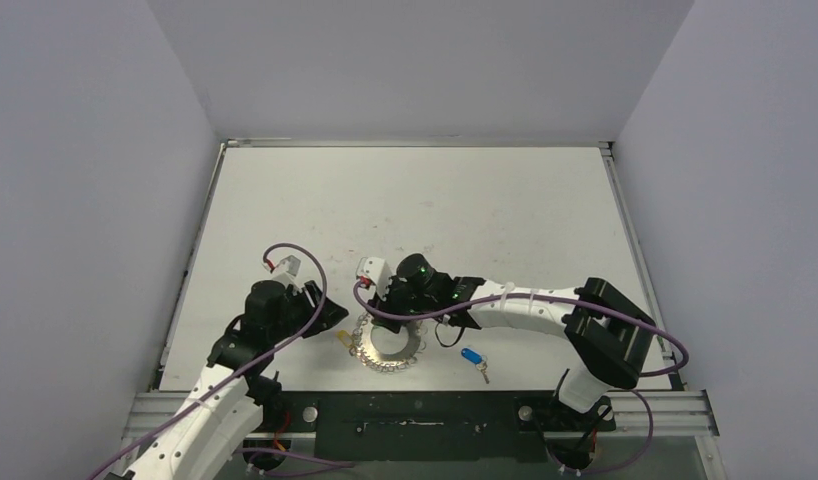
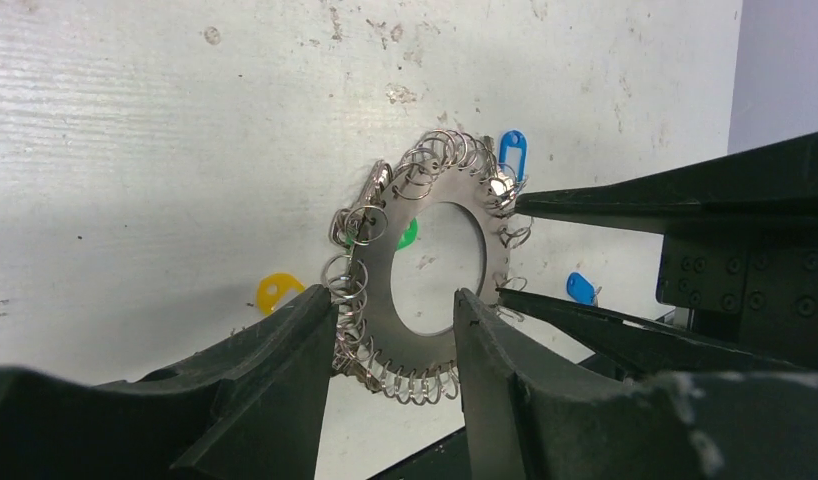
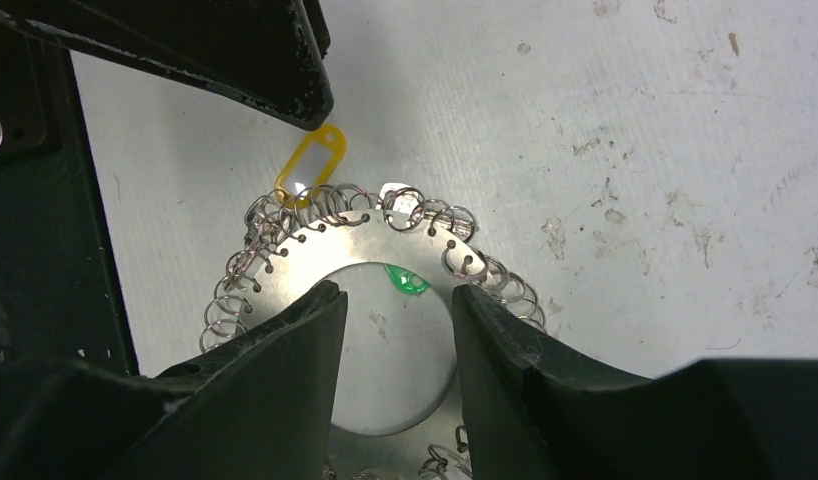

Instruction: Put the keys on the keyring

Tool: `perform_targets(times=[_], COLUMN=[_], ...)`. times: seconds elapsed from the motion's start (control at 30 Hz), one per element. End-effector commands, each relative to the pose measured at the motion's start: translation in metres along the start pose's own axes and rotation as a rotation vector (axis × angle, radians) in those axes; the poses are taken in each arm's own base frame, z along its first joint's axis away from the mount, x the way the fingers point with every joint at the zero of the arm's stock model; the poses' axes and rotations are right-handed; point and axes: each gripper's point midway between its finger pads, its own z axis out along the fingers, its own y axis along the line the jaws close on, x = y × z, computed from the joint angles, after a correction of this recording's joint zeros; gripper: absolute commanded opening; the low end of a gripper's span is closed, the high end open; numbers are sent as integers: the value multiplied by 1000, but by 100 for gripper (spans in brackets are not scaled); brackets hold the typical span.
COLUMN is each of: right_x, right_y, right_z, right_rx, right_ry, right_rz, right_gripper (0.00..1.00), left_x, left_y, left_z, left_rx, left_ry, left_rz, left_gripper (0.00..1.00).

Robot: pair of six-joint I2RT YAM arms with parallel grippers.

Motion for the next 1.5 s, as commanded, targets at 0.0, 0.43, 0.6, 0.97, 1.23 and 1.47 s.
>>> perform_targets(times=[0.0,0.43,0.6,0.97,1.23,1.47], right_x=[-38,-18,-10,-11,-7,7], right_y=[12,34,33,38,32,34], right_z=[5,11,24,45,60,65], right_rx=[-84,-140,-119,-103,-109,-170], right_ry=[-106,-282,-246,-231,-164,-86], right_rz=[-121,-730,-798,-871,-860,-879], right_gripper=[44,38,35,30,24,21], left_x=[-18,-38,-52,-64,-78,-79], left_y=[-13,-34,-41,-23,-26,-28], left_z=[-9,-38,-50,-34,-27,-24], left_rx=[-11,-58,-102,-176,-80,-46], left_ry=[-35,-36,-31,75,69,81], left_rz=[-22,-55,-18,71,47,32], left_gripper=[45,48,56,68,65,63])
